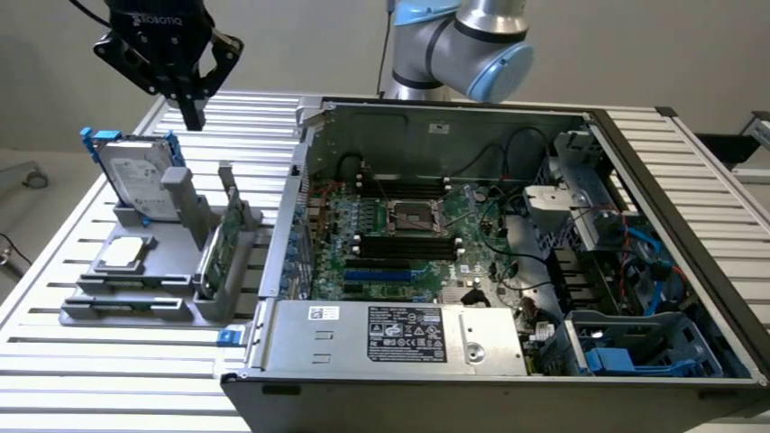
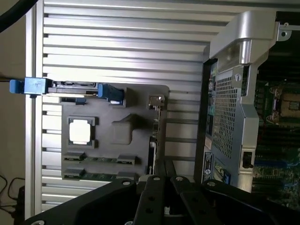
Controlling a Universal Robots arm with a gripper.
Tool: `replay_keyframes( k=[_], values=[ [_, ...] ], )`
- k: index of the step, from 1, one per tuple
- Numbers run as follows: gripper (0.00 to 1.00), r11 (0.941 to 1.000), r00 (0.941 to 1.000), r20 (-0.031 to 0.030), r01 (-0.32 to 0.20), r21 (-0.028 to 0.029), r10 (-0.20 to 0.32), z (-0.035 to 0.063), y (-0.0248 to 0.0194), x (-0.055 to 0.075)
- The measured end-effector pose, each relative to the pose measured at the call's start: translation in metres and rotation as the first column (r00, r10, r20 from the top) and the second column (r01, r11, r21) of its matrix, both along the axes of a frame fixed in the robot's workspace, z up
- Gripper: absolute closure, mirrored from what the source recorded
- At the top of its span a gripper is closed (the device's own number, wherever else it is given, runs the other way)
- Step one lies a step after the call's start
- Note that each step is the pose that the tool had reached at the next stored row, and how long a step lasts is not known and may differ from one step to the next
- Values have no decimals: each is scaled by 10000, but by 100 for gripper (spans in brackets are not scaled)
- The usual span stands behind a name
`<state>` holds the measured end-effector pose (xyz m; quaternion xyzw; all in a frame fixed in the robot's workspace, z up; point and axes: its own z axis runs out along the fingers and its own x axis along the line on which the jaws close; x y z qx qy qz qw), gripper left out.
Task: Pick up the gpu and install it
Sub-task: 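Reach for the gpu, then pick up the gpu and move the gpu toward the slot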
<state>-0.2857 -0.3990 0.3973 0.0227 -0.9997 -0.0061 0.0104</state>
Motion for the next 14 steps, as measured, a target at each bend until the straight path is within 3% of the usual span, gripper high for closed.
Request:
replay_keyframes(
  k=[14],
  values=[
    [88,10000,10000,0,0,0,0,0,0,0]
  ],
)
